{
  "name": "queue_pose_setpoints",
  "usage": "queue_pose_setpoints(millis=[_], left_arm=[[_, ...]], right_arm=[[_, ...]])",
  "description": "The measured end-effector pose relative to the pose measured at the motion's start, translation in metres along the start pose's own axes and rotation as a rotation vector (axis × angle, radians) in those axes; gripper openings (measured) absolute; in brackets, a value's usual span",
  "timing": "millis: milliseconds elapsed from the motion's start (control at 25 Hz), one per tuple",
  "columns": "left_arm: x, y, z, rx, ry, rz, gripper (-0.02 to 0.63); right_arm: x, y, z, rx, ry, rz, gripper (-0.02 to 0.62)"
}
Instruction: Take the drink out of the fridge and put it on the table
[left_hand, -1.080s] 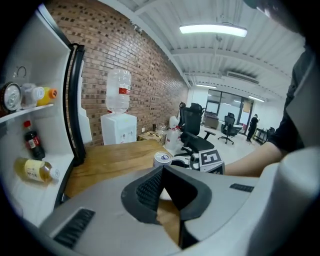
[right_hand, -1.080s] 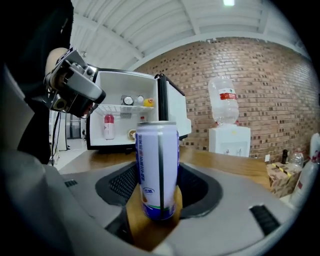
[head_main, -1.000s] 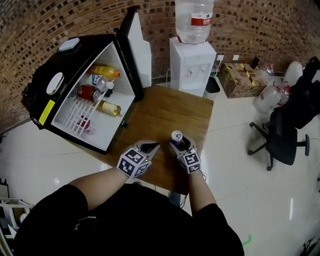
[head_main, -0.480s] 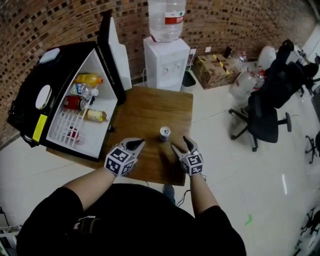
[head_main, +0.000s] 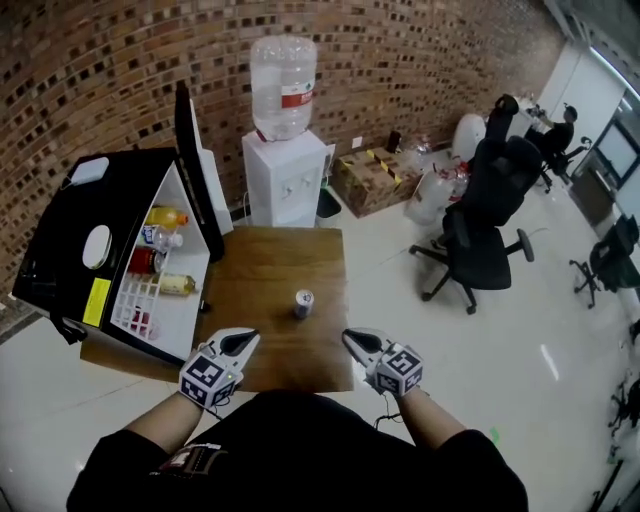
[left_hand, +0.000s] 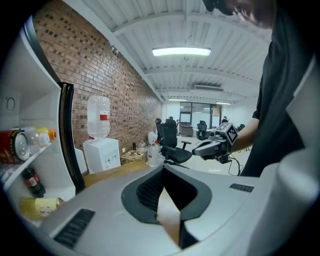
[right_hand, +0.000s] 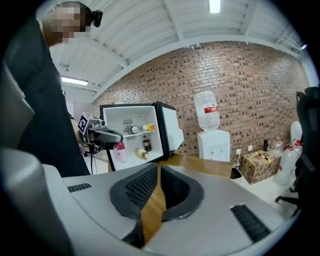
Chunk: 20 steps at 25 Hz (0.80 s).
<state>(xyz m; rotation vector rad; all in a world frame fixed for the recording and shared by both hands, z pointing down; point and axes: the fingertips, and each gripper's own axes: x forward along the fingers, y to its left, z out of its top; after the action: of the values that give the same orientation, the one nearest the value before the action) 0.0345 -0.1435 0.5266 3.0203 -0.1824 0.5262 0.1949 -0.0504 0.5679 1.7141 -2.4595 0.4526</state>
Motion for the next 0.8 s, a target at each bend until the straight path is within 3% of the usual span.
queue_pose_setpoints(millis=[40,280,440,640,800], left_arm=[[-0.006,-0.001,0.005,-0.004,-0.016,0.007,-0.003],[-0.034,-0.002,0.026,-0.099,-0.117,0.065,-0.004],[-0.041,-0.01,0.026,-0.122,-0.14,0.053,-0.005],[-0.048,-0.013,0.023,-0.114,-0.145,0.045,-0.005],[-0.057,-0.007,0.021,-0.116,-0.132,0.066,-0.005]], right_arm=[[-0.004,0.007,0.007,-0.012,0.007,0.022,0.008],[-0.012,0.039,0.037,-0.026,-0.023,0.143,0.006],[-0.004,0.052,0.043,-0.017,-0.037,0.197,0.008],[0.008,0.05,0.049,0.071,-0.094,0.233,0.008],[0.02,0.046,0.045,0.057,-0.079,0.242,0.006]])
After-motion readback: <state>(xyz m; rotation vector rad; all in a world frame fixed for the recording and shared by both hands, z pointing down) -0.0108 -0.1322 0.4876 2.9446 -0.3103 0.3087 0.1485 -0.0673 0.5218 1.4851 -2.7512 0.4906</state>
